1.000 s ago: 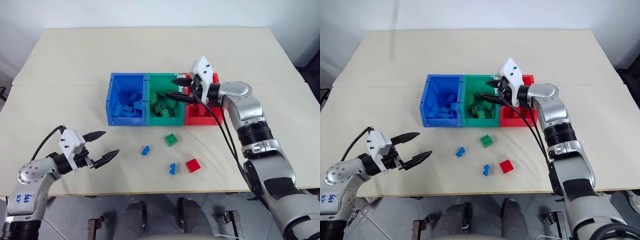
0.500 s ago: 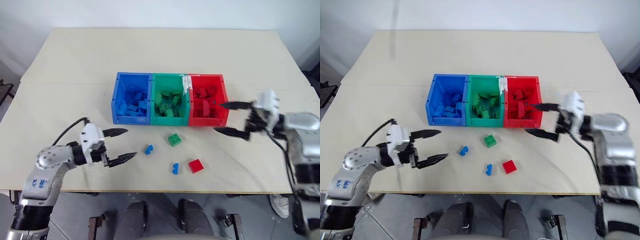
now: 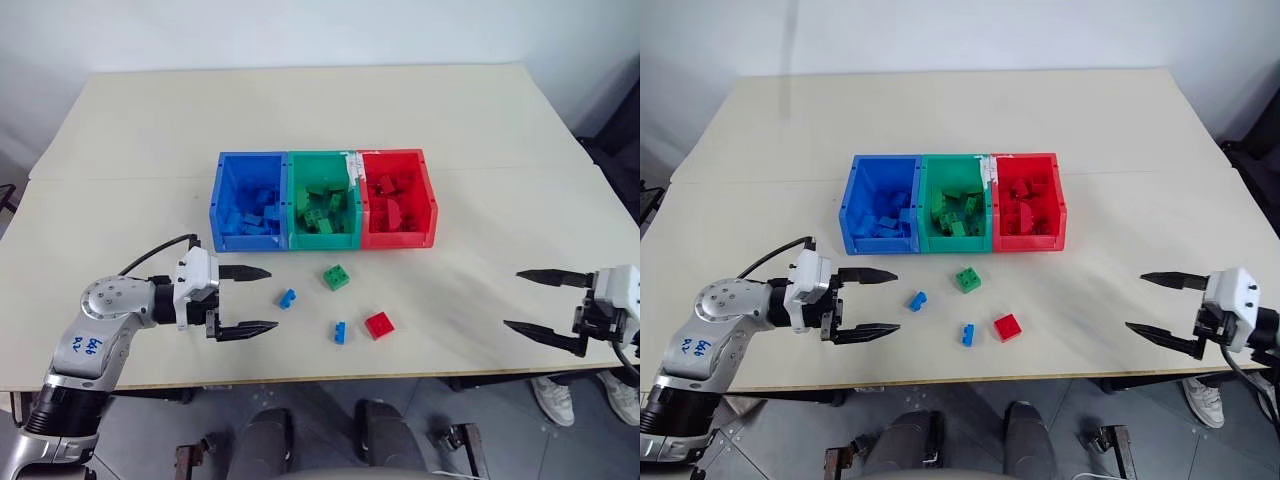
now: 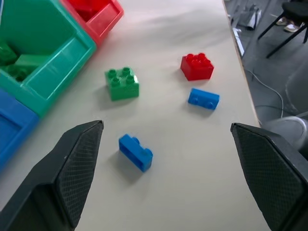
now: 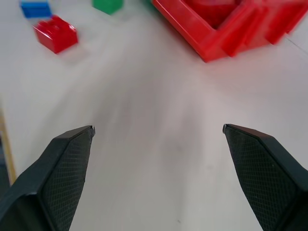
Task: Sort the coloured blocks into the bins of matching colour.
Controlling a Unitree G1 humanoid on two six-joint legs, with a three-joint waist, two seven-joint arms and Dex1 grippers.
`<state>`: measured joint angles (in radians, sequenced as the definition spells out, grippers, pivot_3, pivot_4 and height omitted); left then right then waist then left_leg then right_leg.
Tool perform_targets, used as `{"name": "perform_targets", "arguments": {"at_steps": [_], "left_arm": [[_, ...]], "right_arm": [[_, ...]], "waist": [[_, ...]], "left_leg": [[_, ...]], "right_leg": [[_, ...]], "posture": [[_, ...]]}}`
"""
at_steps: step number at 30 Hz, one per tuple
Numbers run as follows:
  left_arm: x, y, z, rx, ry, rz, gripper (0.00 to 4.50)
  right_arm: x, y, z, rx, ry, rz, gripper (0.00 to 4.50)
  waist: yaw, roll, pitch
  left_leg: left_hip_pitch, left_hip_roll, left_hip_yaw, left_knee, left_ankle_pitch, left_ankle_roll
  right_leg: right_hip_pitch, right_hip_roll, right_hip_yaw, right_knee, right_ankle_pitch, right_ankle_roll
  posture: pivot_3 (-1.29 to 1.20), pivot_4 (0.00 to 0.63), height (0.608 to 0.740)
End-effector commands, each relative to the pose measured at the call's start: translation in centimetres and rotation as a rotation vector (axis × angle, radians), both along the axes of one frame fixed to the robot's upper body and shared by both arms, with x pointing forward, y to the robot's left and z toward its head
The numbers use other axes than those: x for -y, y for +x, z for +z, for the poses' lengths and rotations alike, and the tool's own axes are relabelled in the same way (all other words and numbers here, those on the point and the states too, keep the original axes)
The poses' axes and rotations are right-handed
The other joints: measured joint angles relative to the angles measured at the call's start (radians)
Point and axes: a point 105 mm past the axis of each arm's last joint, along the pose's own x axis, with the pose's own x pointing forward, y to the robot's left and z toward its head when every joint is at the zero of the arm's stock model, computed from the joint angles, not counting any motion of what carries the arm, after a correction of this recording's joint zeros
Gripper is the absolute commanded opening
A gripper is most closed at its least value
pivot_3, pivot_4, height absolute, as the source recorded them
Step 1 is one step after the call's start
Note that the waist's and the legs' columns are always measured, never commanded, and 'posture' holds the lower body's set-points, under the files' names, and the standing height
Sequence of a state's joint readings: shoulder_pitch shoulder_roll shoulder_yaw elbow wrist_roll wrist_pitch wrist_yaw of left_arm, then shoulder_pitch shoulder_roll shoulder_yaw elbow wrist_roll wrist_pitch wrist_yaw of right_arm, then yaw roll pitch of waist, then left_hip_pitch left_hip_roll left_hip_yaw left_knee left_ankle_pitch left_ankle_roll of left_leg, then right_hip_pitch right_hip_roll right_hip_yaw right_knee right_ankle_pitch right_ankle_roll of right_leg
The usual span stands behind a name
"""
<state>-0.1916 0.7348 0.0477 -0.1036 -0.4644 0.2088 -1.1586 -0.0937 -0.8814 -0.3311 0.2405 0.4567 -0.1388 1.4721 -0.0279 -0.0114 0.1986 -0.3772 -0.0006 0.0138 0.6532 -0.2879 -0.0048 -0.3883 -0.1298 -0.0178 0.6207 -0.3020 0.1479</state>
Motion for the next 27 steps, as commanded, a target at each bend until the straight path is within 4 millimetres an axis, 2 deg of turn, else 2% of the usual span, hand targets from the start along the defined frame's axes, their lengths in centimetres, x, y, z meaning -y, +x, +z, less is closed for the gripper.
{"name": "perform_targets", "arguments": {"at_steps": [1, 5, 9, 14, 18, 25, 27], "left_arm": [[-1.6, 0.2, 0.6, 0.069, 0.023, 0.042, 4.50], [-3.8, 0.0, 0.1, 0.104, 0.064, 0.116, 4.50], [-4.9, -1.1, -0.5, 0.108, 0.090, 0.152, 4.50], [-4.7, -2.6, -0.9, 0.084, 0.074, 0.178, 4.50], [-4.0, -3.3, -1.1, 0.074, 0.059, 0.176, 4.50], [-2.7, -3.8, -0.6, 0.085, 0.053, 0.112, 4.50], [-2.6, -3.8, -0.6, 0.085, 0.055, 0.108, 4.50]], "right_arm": [[-2.9, 0.2, 1.3, -0.005, 0.048, 0.100, 4.46], [-7.7, 0.1, 1.4, -0.111, 0.049, 0.255, 4.46], [-10.4, -0.6, 0.0, -0.204, -0.019, 0.333, 4.46], [-11.9, 0.4, -1.3, -0.155, -0.019, 0.337, 4.46], [-12.3, 0.0, -3.6, -0.136, -0.135, 0.430, 4.46], [-13.5, 1.7, -4.5, -0.116, -0.165, 0.468, 4.46], [-13.4, 1.9, -4.7, -0.118, -0.165, 0.469, 4.08]], "waist": [[0.002, 0.000, 0.000], [-0.001, 0.000, 0.000], [0.006, 0.000, 0.000], [0.020, -0.001, 0.000], [0.027, -0.001, 0.000], [0.021, -0.001, 0.000], [0.022, -0.001, 0.000]], "left_leg": [[0.000, 0.000, 0.000, 0.000, 0.000, 0.000], [0.000, 0.001, 0.000, -0.001, -0.001, -0.001], [0.000, 0.001, 0.000, -0.003, -0.003, -0.001], [-0.002, 0.000, 0.000, -0.001, -0.010, 0.002], [-0.004, 0.000, 0.000, -0.001, -0.011, 0.000], [-0.008, 0.001, 0.001, 0.000, -0.011, 0.000], [-0.008, 0.001, 0.001, 0.000, -0.011, 0.000]], "right_leg": [[0.000, 0.000, 0.000, 0.000, 0.000, 0.000], [-0.001, -0.001, 0.000, 0.000, 0.000, -0.001], [-0.003, -0.002, 0.000, 0.000, -0.001, -0.003], [-0.003, -0.004, -0.001, -0.004, -0.001, -0.003], [-0.003, -0.004, -0.001, -0.007, -0.001, -0.003], [-0.005, -0.002, -0.004, -0.009, -0.001, -0.003], [-0.005, -0.001, -0.004, -0.009, -0.001, -0.003]], "posture": [[0.00, 0.150, 0.740], [0.00, 0.150, 0.740], [0.00, 0.150, 0.740], [0.00, 0.150, 0.740], [0.00, 0.150, 0.740], [0.00, 0.150, 0.740], [0.00, 0.150, 0.740]]}}
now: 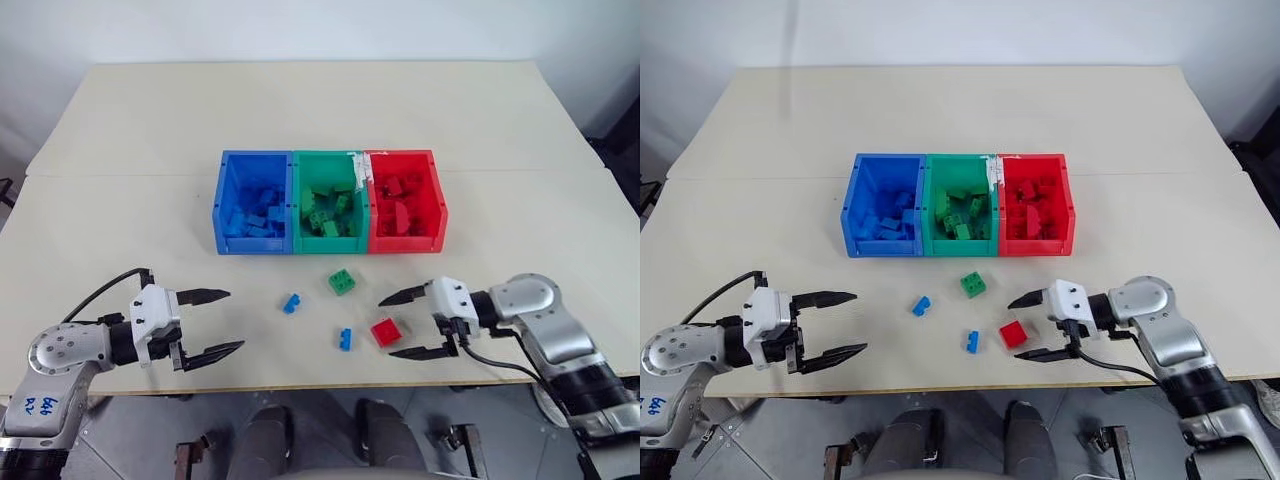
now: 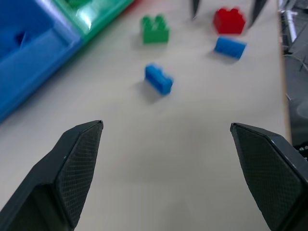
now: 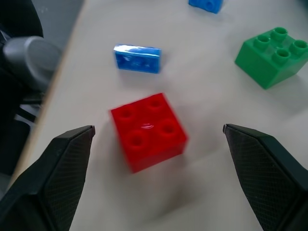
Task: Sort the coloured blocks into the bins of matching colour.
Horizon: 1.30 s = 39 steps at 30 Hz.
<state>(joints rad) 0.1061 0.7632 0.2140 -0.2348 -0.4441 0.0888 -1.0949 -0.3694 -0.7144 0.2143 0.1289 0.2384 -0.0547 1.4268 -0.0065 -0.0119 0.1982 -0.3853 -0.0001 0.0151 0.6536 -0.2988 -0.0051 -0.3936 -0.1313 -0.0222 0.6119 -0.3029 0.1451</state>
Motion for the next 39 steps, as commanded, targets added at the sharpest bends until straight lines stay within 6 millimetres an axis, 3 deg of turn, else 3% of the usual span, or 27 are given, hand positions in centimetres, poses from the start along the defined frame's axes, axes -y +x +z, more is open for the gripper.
{"name": "perform_targets", "arguments": {"at_steps": [1, 8, 9, 13, 17, 19, 22, 27, 32, 36, 39], "left_arm": [[0.7, -0.3, 0.7, 0.024, -0.002, -0.042, 4.50], [1.2, 0.3, 1.1, 0.037, -0.011, -0.044, 4.50], [1.4, 0.4, 1.2, 0.042, -0.015, -0.044, 4.50], [1.9, 1.3, 1.8, 0.071, -0.062, -0.007, 4.50], [1.8, 2.2, 2.3, 0.087, -0.117, 0.077, 4.50], [1.7, 2.5, 2.4, 0.094, -0.127, 0.112, 4.50], [1.6, 2.6, 2.4, 0.104, -0.132, 0.138, 4.50], [1.8, 2.6, 2.5, 0.119, -0.134, 0.152, 4.50], [1.7, 2.3, 2.7, 0.126, -0.130, 0.165, 4.50], [1.7, 2.1, 2.4, 0.104, -0.125, 0.163, 4.50], [1.9, 1.9, 2.1, 0.084, -0.112, 0.130, 4.50]], "right_arm": [[0.1, 0.0, -0.1, 0.014, -0.004, 0.034, 3.85], [0.6, -0.8, 0.7, -0.001, 0.045, 0.068, 1.55], [0.7, -0.8, 1.0, -0.011, 0.063, 0.057, 1.45], [1.7, 0.8, 5.5, 0.069, 0.212, -0.065, 1.47], [3.4, 4.2, 10.6, 0.128, 0.331, -0.257, 1.47], [4.0, 6.3, 12.0, 0.137, 0.342, -0.349, 1.47], [3.6, 9.1, 12.8, 0.172, 0.353, -0.427, 1.47], [2.7, 11.3, 11.3, 0.177, 0.298, -0.462, 1.47], [3.0, 12.0, 11.5, 0.217, 0.286, -0.475, 3.11], [4.0, 10.5, 12.1, 0.214, 0.289, -0.414, 4.43], [6.1, 8.3, 12.9, 0.213, 0.321, -0.379, 4.47]], "waist": [[0.001, 0.000, 0.000], [0.003, 0.000, 0.000], [0.003, 0.000, 0.000], [0.004, 0.000, 0.000], [-0.002, 0.000, 0.000], [-0.005, 0.000, 0.000], [-0.006, 0.000, 0.000], [-0.014, 0.000, 0.000], [-0.020, 0.000, 0.000], [-0.020, 0.000, 0.000], [-0.015, 0.000, 0.000]], "left_leg": [[0.000, 0.000, 0.000, 0.000, 0.000, 0.000], [0.000, 0.000, 0.000, 0.003, -0.001, 0.001], [0.000, 0.000, 0.000, 0.003, -0.001, 0.001], [-0.001, 0.000, 0.000, 0.004, -0.001, 0.001], [-0.001, 0.001, 0.001, 0.006, -0.001, 0.001], [-0.001, 0.002, 0.001, 0.006, -0.001, 0.000], [-0.001, 0.003, 0.002, 0.006, -0.001, -0.001], [-0.002, 0.002, 0.003, 0.006, -0.002, 0.001], [-0.006, 0.000, 0.005, 0.009, -0.005, 0.004], [-0.006, 0.000, 0.006, 0.009, -0.006, 0.004], [-0.006, 0.001, 0.007, 0.009, -0.006, 0.004]], "right_leg": [[0.000, 0.000, 0.000, 0.000, 0.000, 0.000], [0.001, 0.000, 0.000, 0.000, 0.000, 0.000], [0.001, 0.000, 0.000, 0.001, 0.000, 0.000], [0.001, 0.000, 0.000, 0.001, 0.000, 0.001], [0.001, 0.000, 0.000, 0.001, 0.001, 0.002], [0.001, 0.000, 0.000, 0.002, 0.001, 0.002], [0.000, 0.001, 0.000, 0.002, 0.001, 0.002], [0.000, 0.000, 0.000, 0.002, 0.001, 0.002], [-0.003, -0.002, 0.000, 0.005, 0.001, 0.002], [-0.003, -0.001, 0.000, 0.003, 0.001, 0.002], [-0.002, -0.001, -0.001, 0.003, 0.001, 0.002]], "posture": [[0.00, 0.150, 0.740], [0.00, 0.150, 0.740], [0.00, 0.150, 0.740], [0.00, 0.150, 0.740], [0.00, 0.150, 0.740], [0.00, 0.150, 0.740], [0.00, 0.150, 0.740], [0.00, 0.150, 0.740], [0.00, 0.150, 0.740], [0.00, 0.150, 0.740], [0.00, 0.150, 0.740]]}}
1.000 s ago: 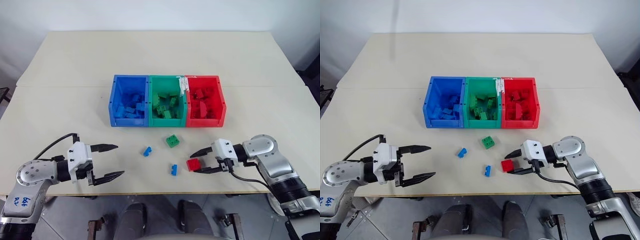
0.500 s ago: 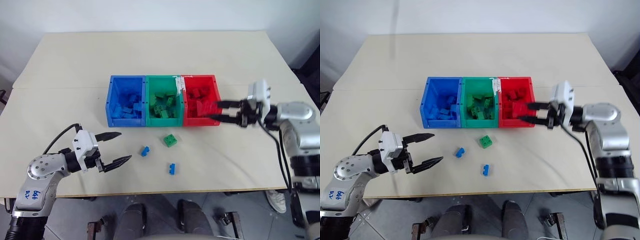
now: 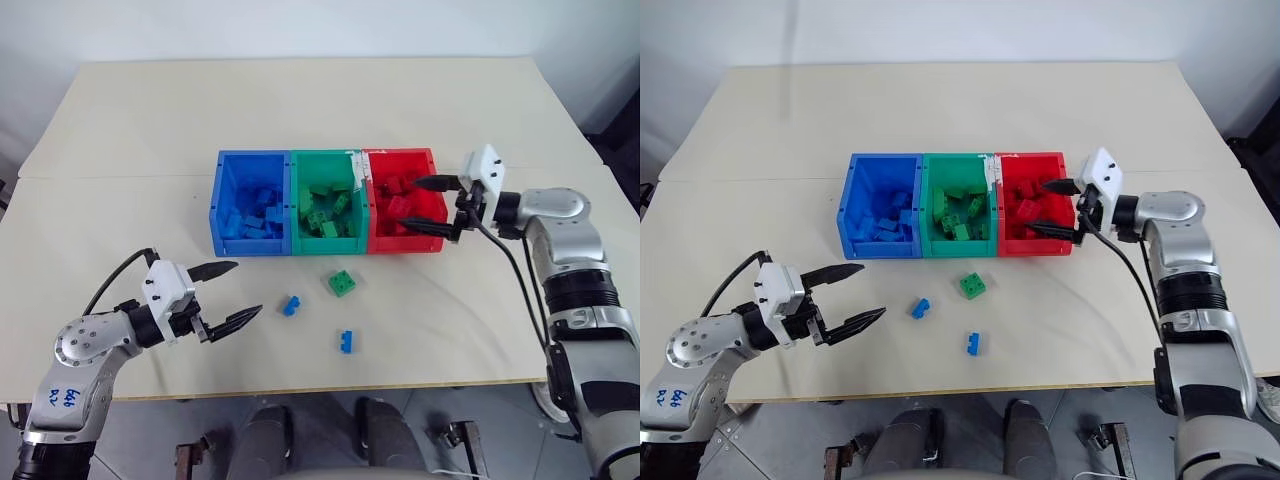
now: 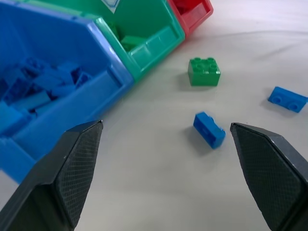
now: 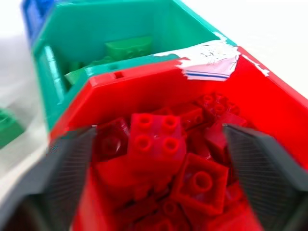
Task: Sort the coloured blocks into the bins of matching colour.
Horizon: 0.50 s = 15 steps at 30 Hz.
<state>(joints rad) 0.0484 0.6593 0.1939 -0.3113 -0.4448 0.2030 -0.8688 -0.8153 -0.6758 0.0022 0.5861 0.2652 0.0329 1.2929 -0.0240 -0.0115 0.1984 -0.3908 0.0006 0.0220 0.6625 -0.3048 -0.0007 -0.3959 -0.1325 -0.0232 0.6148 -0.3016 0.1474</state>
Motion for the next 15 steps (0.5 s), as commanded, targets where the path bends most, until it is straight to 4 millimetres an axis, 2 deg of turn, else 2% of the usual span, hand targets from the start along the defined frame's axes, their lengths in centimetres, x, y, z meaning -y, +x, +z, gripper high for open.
{"name": "perform_targets", "arguments": {"at_steps": [1, 4, 11, 15], "left_arm": [[0.4, -0.4, 0.8, 0.026, 0.020, -0.055, 4.50], [0.6, -0.2, 0.7, 0.030, 0.029, -0.086, 4.50], [1.4, 0.7, 0.6, 0.007, 0.015, -0.168, 4.50], [1.6, 0.6, 0.5, -0.006, 0.026, -0.218, 4.50]], "right_arm": [[2.5, -2.6, 2.6, 0.083, 0.051, 0.041, 4.47], [4.6, -4.6, 2.5, 0.125, 0.023, 0.020, 4.47], [10.4, -9.8, -0.6, 0.040, -0.065, -0.076, 4.47], [11.6, -10.6, -1.5, -0.005, -0.051, -0.137, 4.47]], "waist": [[0.005, 0.000, 0.000], [0.013, 0.000, 0.000], [0.023, 0.000, 0.000], [0.016, 0.000, 0.000]], "left_leg": [[0.000, 0.000, 0.001, 0.000, 0.000, 0.000], [0.000, 0.000, 0.003, 0.000, 0.000, 0.001], [0.003, 0.000, 0.009, 0.001, -0.001, 0.000], [0.006, 0.000, 0.014, 0.001, -0.001, 0.001]], "right_leg": [[0.001, 0.000, -0.001, -0.001, 0.000, 0.000], [0.001, 0.000, 0.000, -0.002, 0.001, 0.001], [0.003, 0.001, 0.000, -0.003, 0.001, 0.001], [0.003, 0.000, 0.001, -0.005, 0.002, 0.003]], "posture": [[0.00, 0.150, 0.740], [0.00, 0.150, 0.740], [0.00, 0.150, 0.740], [0.00, 0.150, 0.740]]}}
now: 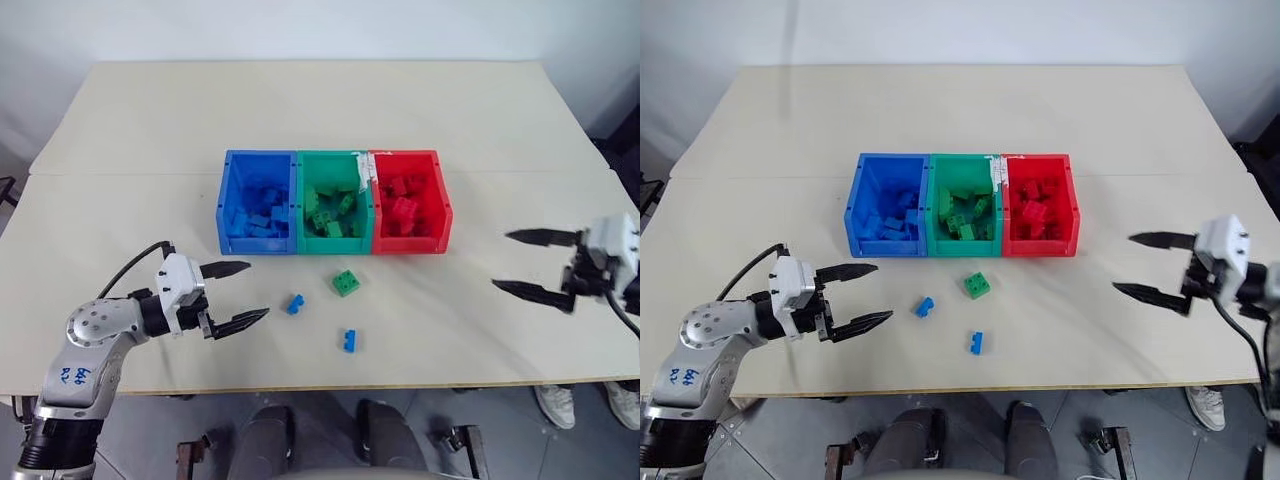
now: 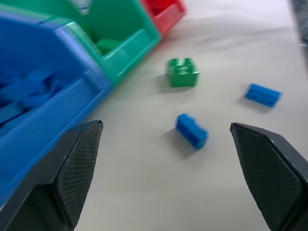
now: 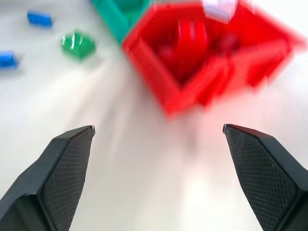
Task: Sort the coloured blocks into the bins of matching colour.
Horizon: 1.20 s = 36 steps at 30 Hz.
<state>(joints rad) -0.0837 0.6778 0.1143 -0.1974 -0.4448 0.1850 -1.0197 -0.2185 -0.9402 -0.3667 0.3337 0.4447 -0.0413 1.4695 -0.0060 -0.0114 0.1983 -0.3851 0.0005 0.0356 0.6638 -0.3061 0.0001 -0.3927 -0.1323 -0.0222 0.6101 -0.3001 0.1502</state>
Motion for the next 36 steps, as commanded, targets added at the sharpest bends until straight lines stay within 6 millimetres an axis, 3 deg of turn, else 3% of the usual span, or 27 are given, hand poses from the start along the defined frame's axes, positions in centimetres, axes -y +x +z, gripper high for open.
{"name": "perform_targets", "arguments": {"at_steps": [1, 6, 13, 18, 22, 32, 36], "left_arm": [[0.2, -0.2, 0.6, 0.025, 0.007, -0.045, 4.50], [-0.4, 0.2, 1.3, 0.066, 0.017, -0.020, 4.50], [-3.6, 0.2, 1.6, 0.092, 0.043, 0.136, 4.50], [-6.0, -1.0, 0.7, 0.046, 0.057, 0.224, 4.50], [-6.5, -1.9, 0.4, 0.043, 0.059, 0.269, 4.50], [-6.0, -3.0, 0.3, 0.039, 0.043, 0.304, 4.50], [-5.8, -3.3, 0.2, 0.034, 0.040, 0.307, 4.50]], "right_arm": [[0.5, -0.4, 1.3, 0.049, 0.011, -0.015, 4.47], [-1.6, 0.2, 0.9, 0.060, 0.031, 0.054, 4.47], [-10.7, 1.2, 1.2, 0.009, 0.125, 0.361, 4.47], [-16.8, 2.4, 0.0, -0.044, 0.092, 0.511, 4.47], [-20.5, 3.5, -0.9, -0.032, 0.055, 0.602, 4.47], [-23.2, 4.6, -4.4, -0.101, -0.101, 0.737, 4.47], [-24.1, 5.0, -4.9, -0.099, -0.118, 0.758, 4.47]], "waist": [[-0.006, 0.000, 0.000], [-0.018, 0.000, 0.000], [-0.026, 0.000, 0.000], [-0.023, 0.000, 0.000], [-0.021, 0.000, 0.000], [-0.026, 0.000, 0.000], [-0.030, 0.000, 0.000]], "left_leg": [[0.001, 0.001, 0.000, 0.000, 0.000, 0.000], [0.004, 0.004, 0.001, 0.000, 0.000, -0.001], [0.010, 0.013, 0.006, 0.000, -0.001, -0.004], [0.009, 0.014, 0.006, 0.000, -0.004, -0.002], [0.008, 0.014, 0.005, 0.000, -0.007, -0.002], [0.006, 0.014, 0.007, 0.000, -0.014, 0.000], [0.006, 0.015, 0.010, 0.000, -0.015, 0.000]], "right_leg": [[0.000, 0.000, 0.000, 0.000, 0.000, 0.000], [0.000, 0.000, 0.000, 0.001, 0.001, 0.002], [0.000, 0.002, 0.000, 0.002, 0.003, 0.000], [-0.001, 0.001, -0.001, 0.001, 0.005, -0.003], [-0.001, -0.001, -0.002, 0.000, 0.005, -0.005], [-0.002, -0.002, -0.013, -0.001, 0.005, -0.006], [-0.003, -0.002, -0.018, -0.002, 0.005, -0.006]], "posture": [[0.00, 0.150, 0.740], [0.00, 0.150, 0.740], [0.00, 0.150, 0.740], [0.00, 0.150, 0.740], [0.00, 0.150, 0.740], [0.00, 0.150, 0.740], [0.00, 0.150, 0.740]]}}
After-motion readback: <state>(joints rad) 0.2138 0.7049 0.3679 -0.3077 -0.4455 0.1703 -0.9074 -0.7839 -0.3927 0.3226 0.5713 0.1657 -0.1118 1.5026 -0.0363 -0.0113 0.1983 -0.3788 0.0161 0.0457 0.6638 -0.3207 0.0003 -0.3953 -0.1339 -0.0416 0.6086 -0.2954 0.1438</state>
